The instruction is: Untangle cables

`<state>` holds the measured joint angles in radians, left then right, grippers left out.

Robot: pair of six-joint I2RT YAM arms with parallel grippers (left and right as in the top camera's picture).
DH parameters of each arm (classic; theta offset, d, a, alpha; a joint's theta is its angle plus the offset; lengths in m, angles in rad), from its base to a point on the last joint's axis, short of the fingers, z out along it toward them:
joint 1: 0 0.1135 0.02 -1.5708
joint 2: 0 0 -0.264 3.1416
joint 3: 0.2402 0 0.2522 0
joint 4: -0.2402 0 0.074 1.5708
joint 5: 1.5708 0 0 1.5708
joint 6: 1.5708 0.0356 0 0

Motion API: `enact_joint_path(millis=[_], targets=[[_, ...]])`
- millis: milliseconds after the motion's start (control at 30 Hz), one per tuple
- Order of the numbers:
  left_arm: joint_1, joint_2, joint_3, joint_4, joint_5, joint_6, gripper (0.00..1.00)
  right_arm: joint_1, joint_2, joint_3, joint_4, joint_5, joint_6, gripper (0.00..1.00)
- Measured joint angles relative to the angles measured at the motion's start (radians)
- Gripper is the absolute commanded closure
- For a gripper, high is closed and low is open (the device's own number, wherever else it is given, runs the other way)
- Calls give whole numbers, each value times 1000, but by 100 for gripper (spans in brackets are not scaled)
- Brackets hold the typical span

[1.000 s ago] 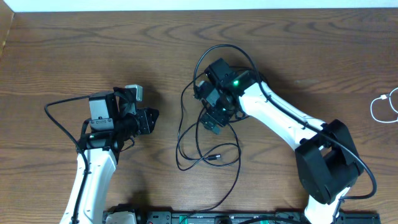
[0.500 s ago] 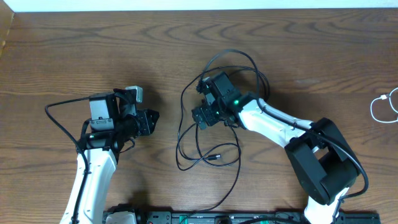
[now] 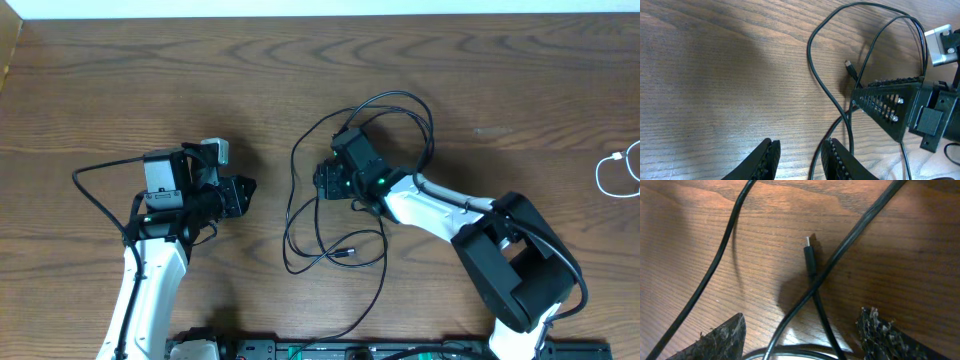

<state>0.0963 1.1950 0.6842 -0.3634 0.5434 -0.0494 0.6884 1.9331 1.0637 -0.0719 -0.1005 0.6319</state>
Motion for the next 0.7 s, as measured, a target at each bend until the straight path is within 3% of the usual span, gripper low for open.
enact_joint_path(millis=[167, 300, 400, 567, 633, 700], targets=[[0, 0, 0, 0, 0, -2, 67, 37, 9, -6, 42, 34, 20, 32], [0, 0, 0, 0, 0, -2, 67, 51, 38, -2, 101, 48, 24, 41], [0, 0, 0, 0, 0, -2, 67, 51, 71, 16, 138, 53, 29, 51], [0, 0, 0, 0, 0, -2, 67, 51, 109, 36, 160, 62, 47, 82], [0, 0, 0, 0, 0, -3, 67, 50, 126, 45, 167, 67, 51, 99], [0, 0, 0, 0, 0, -2, 67, 48, 132, 47, 167, 70, 63, 99]])
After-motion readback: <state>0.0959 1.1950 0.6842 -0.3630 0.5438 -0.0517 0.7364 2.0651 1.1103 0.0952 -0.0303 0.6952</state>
